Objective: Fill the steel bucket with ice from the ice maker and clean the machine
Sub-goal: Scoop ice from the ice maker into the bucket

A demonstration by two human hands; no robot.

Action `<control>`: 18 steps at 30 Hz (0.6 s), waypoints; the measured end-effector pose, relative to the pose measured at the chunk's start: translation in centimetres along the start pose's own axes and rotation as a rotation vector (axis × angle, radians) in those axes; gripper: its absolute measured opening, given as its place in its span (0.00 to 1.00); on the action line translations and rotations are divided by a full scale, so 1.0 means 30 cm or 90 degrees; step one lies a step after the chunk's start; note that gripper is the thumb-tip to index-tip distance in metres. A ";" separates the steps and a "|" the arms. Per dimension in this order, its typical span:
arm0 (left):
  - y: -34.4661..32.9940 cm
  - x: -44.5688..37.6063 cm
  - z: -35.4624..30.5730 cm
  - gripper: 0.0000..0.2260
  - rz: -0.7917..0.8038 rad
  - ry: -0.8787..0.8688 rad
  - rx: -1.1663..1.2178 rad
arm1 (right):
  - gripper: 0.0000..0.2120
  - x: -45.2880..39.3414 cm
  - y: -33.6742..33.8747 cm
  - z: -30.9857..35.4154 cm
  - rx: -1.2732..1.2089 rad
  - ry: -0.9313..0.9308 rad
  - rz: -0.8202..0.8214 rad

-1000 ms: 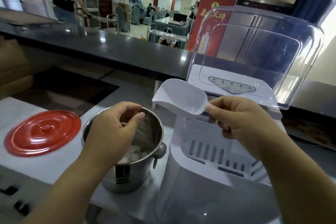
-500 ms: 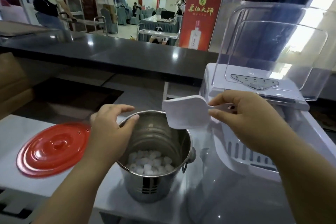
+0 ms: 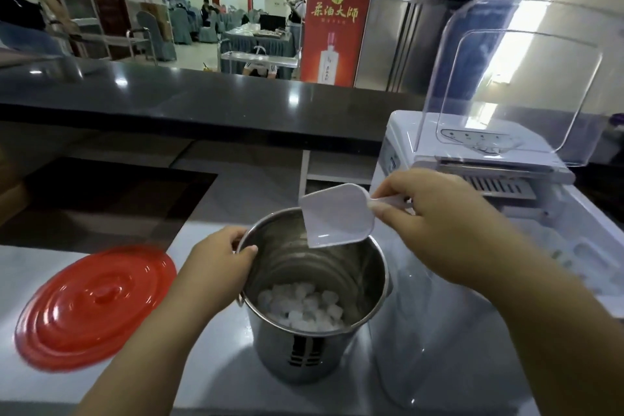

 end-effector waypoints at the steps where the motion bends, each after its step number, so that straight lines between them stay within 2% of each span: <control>1: 0.002 -0.002 0.006 0.08 0.011 -0.004 0.005 | 0.07 -0.004 -0.015 0.012 0.007 -0.007 0.025; 7: 0.006 0.000 0.018 0.07 -0.020 -0.036 0.002 | 0.09 -0.050 -0.148 0.044 0.007 -0.090 0.219; 13: 0.039 -0.002 0.052 0.07 -0.018 -0.046 -0.011 | 0.08 -0.096 -0.253 0.065 0.022 -0.101 0.341; 18: 0.107 -0.005 0.094 0.07 -0.028 -0.045 -0.009 | 0.06 -0.139 -0.315 0.106 0.015 -0.067 0.420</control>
Point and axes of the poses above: each hand's wrist, its own x-axis away from the middle knuckle, its own y-axis out of the back of the hand, z = x × y, the point moved 1 cm from there along -x, towards the middle knuckle, and after that the axes turned 7 degrees about z, right-handed, at the moved point
